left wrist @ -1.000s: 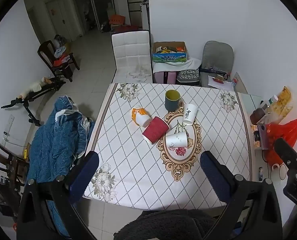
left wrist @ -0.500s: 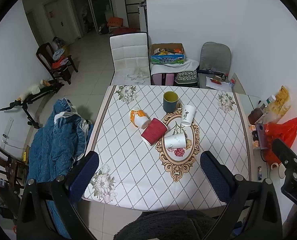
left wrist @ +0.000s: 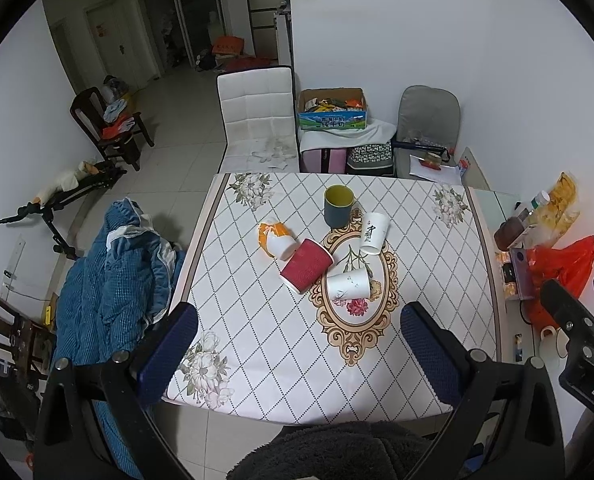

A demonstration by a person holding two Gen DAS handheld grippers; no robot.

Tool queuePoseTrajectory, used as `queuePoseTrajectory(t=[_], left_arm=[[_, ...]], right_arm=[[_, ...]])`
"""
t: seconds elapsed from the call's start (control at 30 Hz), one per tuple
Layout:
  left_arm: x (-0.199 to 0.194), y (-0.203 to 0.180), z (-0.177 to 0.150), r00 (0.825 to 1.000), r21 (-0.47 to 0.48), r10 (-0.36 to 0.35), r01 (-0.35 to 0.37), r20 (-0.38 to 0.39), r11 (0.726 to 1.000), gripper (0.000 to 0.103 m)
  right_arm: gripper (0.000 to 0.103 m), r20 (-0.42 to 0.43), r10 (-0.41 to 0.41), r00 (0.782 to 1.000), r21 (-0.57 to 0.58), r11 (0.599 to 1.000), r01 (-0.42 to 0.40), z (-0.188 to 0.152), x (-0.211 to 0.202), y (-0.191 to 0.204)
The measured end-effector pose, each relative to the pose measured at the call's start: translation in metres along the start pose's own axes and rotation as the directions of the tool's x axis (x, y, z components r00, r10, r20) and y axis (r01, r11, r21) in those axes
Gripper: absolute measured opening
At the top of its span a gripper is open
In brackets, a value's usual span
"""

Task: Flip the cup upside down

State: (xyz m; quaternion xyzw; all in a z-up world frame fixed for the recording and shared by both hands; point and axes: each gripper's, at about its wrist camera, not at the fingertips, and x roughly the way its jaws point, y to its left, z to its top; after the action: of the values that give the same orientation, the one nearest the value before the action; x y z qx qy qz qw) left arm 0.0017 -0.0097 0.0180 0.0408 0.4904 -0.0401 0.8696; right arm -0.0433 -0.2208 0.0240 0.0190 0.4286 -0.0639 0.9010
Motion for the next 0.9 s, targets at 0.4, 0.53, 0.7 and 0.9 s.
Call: queuePoseTrajectory(t=[0.4,0.53,0.7,0.9], left_arm=[[0.001,-0.002,-0.001,1.000,-0.002,0.003,-0.003,0.004,1.000,0.103],[0.001,-0.004,-0.001,1.000,0.003,0.003,-0.003,0.007,1.000,0.103],[0.001,-0.008,0.001,1.000,0.007,-0.002,0.002,0.009,1.000,0.103],[0.001,-0.010,0.002,1.000,0.007,-0.001,0.001,0.012,1.000,0.103]], right_arm=[[0.103,0.003,-0.002,1.000,0.000,1.000,0.002,0.001,0.000,0.000],[0.103,0.001,-0.004,1.000,0.004,1.000,0.004,0.001,0.000,0.000],[0.103,0.002,-0.004,1.000,0.003,1.000,0.004,0.002,0.000,0.000],[0.103,0.002,-0.004,1.000,0.005,1.000,0.004,0.002,0.000,-0.001]])
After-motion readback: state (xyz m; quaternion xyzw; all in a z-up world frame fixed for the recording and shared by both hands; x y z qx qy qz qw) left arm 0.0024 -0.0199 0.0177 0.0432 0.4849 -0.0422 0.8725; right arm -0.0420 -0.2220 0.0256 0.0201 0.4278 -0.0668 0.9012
